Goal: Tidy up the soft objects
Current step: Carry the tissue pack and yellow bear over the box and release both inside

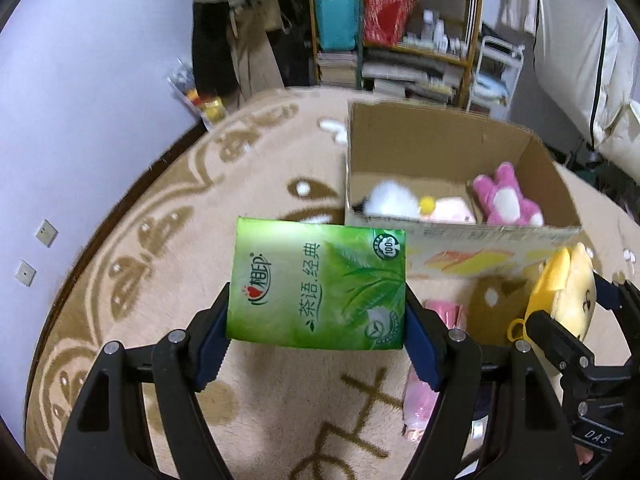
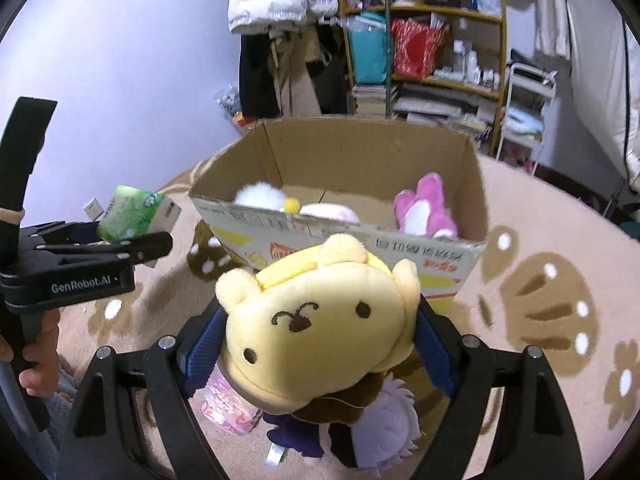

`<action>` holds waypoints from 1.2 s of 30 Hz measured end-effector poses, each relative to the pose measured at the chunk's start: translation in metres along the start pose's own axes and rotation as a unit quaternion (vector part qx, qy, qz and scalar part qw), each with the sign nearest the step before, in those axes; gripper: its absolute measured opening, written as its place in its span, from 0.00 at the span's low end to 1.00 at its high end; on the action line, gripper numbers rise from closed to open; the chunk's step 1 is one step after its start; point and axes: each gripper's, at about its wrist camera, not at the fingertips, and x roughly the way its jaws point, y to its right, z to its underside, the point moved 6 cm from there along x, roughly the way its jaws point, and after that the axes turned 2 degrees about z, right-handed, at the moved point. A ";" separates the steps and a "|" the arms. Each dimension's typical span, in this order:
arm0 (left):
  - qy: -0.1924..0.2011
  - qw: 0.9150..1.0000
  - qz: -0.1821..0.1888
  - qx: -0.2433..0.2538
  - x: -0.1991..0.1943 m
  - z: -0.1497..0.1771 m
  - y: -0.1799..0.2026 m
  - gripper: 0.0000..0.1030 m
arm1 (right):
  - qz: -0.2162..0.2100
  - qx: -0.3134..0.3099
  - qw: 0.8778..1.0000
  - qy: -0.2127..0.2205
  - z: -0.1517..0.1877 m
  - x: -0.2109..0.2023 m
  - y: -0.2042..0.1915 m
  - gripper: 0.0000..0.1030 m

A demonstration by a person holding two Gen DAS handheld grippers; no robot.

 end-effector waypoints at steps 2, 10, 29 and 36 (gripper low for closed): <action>0.018 1.000 -0.004 0.000 -0.005 -0.005 -0.006 0.73 | 0.014 -0.005 1.000 0.013 -0.002 -0.011 -0.001 0.86; 0.095 0.995 -0.015 0.010 -0.040 -0.014 -0.006 0.73 | 0.054 -0.025 0.995 0.078 -0.017 -0.039 -0.005 0.83; 0.204 0.978 -0.029 0.015 -0.075 -0.054 0.004 0.73 | 0.078 0.005 0.984 0.158 -0.063 -0.062 0.018 0.83; 0.221 0.975 -0.022 0.020 -0.071 -0.073 0.012 0.73 | 0.078 0.010 0.982 0.172 -0.076 -0.059 0.024 0.83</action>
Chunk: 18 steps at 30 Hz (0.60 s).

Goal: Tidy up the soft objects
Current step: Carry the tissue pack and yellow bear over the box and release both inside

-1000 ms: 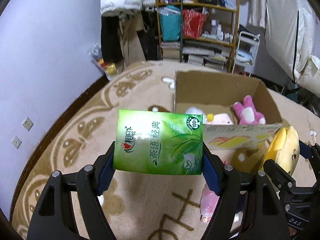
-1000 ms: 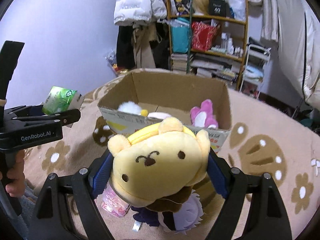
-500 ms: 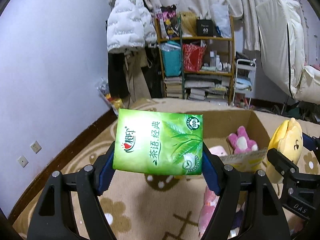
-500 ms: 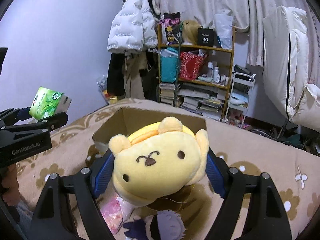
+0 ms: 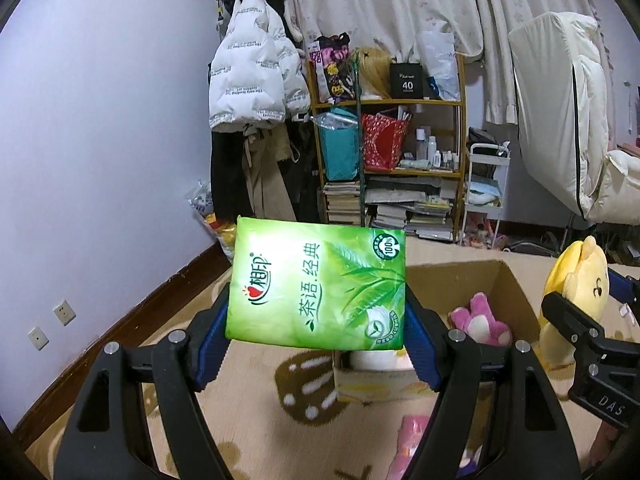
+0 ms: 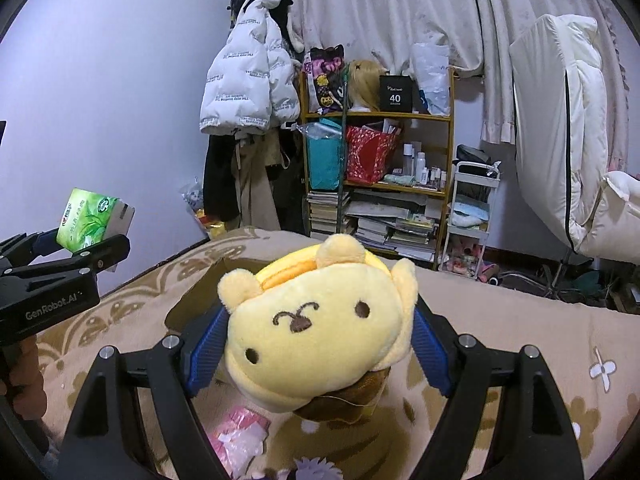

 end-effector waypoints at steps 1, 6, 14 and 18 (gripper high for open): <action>0.001 1.000 0.003 0.000 0.002 -0.002 0.002 0.73 | 0.000 0.001 1.000 0.001 -0.001 0.002 0.001 0.83; 0.008 1.000 0.010 0.006 0.013 -0.009 0.010 0.73 | 0.000 0.006 1.000 0.007 -0.007 0.012 0.004 0.83; -0.020 0.999 0.030 0.000 0.041 -0.004 0.016 0.73 | 0.007 0.002 1.000 0.007 -0.008 0.029 0.008 0.83; -0.037 0.999 0.034 0.008 0.059 0.001 0.023 0.73 | 0.008 0.003 1.000 -0.002 -0.004 0.039 0.010 0.83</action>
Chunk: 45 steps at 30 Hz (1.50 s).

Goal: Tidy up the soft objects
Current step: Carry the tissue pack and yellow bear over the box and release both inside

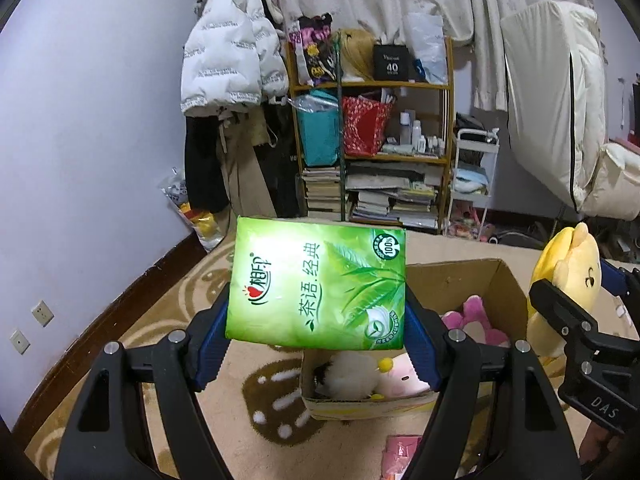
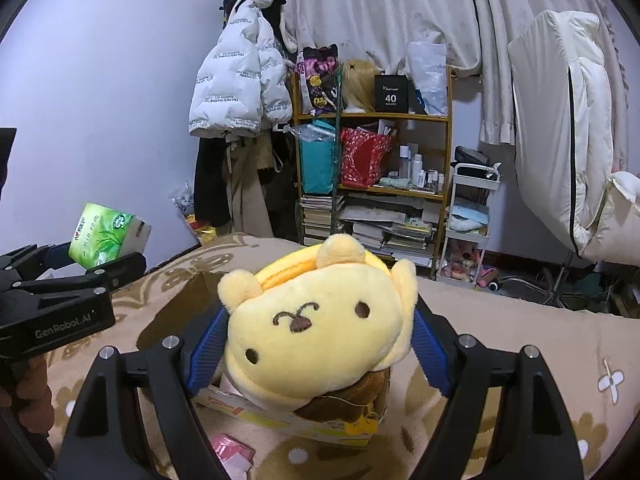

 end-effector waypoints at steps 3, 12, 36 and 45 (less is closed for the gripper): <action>-0.011 1.000 0.002 0.005 0.009 0.005 0.005 0.73 | -0.008 0.012 1.000 -0.010 0.003 0.009 0.005 0.83; -0.036 0.999 0.010 0.030 0.029 0.019 0.020 0.73 | -0.020 0.042 0.998 -0.034 0.010 0.035 0.020 0.83; -0.107 0.993 0.044 0.030 0.069 0.048 0.033 0.73 | -0.056 0.049 0.993 -0.087 0.037 0.071 0.020 0.84; -0.116 0.992 0.041 0.031 0.073 0.053 0.033 0.73 | -0.058 0.051 0.992 -0.097 0.042 0.074 0.022 0.84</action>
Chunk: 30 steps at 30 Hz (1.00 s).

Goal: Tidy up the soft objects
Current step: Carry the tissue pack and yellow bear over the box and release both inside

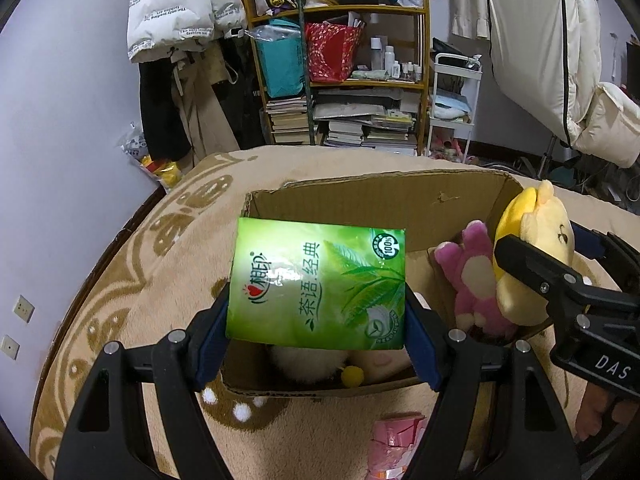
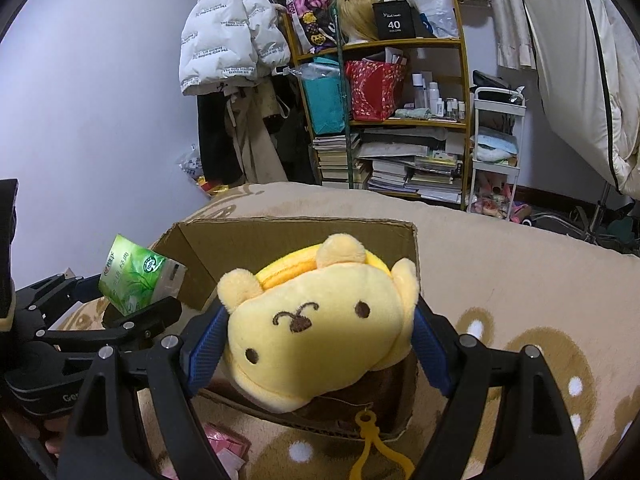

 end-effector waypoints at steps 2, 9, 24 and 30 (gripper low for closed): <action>-0.002 1.000 0.000 -0.001 0.001 0.000 -0.001 0.73 | 0.000 0.002 1.000 -0.002 0.002 0.001 0.001 0.85; -0.007 1.000 -0.003 -0.004 0.002 0.002 -0.004 0.73 | -0.005 0.005 1.000 -0.003 0.004 0.000 0.002 0.85; 0.005 1.000 -0.013 -0.020 -0.015 -0.001 -0.013 0.83 | -0.034 0.030 0.999 -0.012 0.002 -0.006 -0.002 0.89; 0.007 0.999 -0.016 -0.032 -0.021 -0.002 -0.019 0.86 | -0.037 0.025 0.999 -0.010 0.002 -0.012 -0.006 0.91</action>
